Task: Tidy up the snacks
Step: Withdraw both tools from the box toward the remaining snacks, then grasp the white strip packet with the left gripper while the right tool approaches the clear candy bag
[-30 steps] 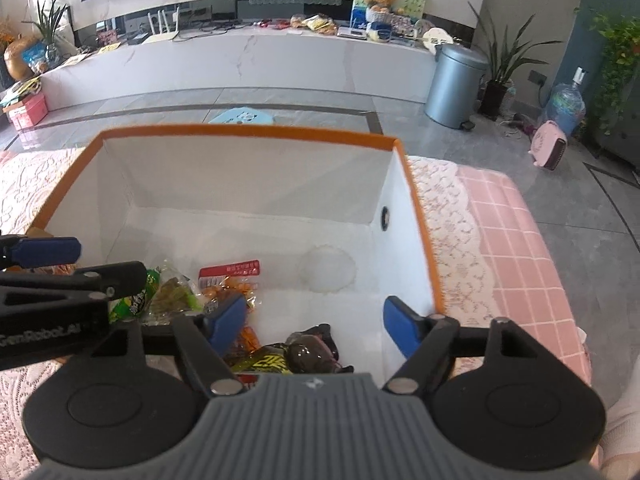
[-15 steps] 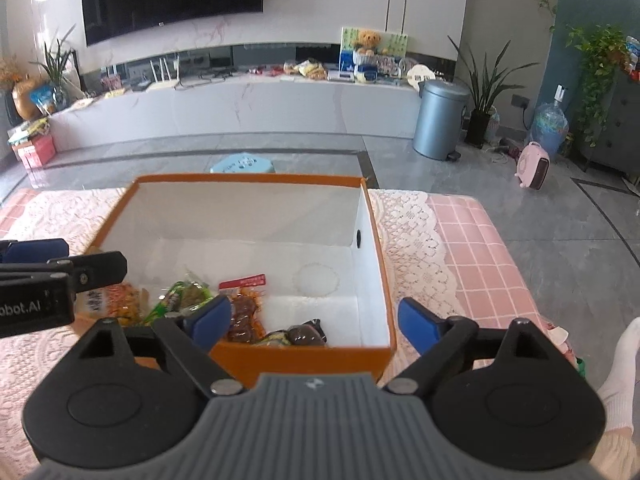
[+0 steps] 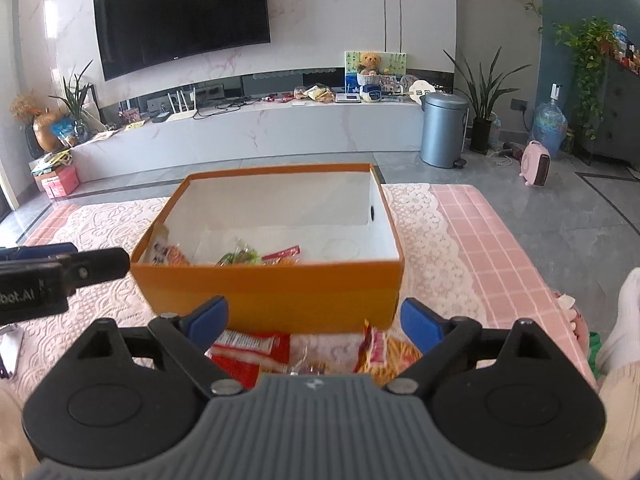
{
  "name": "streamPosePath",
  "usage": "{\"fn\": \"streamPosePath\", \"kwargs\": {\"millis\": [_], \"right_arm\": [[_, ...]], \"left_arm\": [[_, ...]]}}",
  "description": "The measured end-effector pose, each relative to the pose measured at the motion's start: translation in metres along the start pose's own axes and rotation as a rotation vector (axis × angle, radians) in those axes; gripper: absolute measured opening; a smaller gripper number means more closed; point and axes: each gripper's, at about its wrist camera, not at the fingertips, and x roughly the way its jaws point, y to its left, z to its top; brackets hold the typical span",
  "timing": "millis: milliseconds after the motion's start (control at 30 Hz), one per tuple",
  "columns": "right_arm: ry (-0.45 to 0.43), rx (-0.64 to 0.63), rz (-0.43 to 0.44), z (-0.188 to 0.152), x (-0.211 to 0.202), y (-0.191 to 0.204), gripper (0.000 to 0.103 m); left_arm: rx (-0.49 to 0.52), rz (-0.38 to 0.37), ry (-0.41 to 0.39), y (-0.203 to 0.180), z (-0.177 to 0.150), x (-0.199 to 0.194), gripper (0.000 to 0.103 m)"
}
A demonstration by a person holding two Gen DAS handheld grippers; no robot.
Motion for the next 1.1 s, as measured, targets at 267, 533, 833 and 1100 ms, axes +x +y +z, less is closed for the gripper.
{"fn": "streamPosePath", "kwargs": {"millis": [267, 533, 833, 1100], "right_arm": [[-0.019, -0.033, -0.013, -0.041, -0.012, 0.000, 0.090], [0.020, -0.045, -0.024, -0.077, 0.001, -0.005, 0.090], [0.087, -0.080, -0.069, -0.100, 0.029, -0.003, 0.090], [0.118, -0.083, -0.078, -0.107, 0.045, -0.005, 0.089]], "left_arm": [[-0.085, -0.081, 0.058, 0.009, -0.037, 0.005, 0.085], [-0.113, -0.094, 0.135, 0.016, -0.066, 0.020, 0.085], [-0.152, -0.084, 0.219, 0.020, -0.094, 0.035, 0.085], [-0.154, -0.095, 0.260, 0.019, -0.102, 0.050, 0.085]]}}
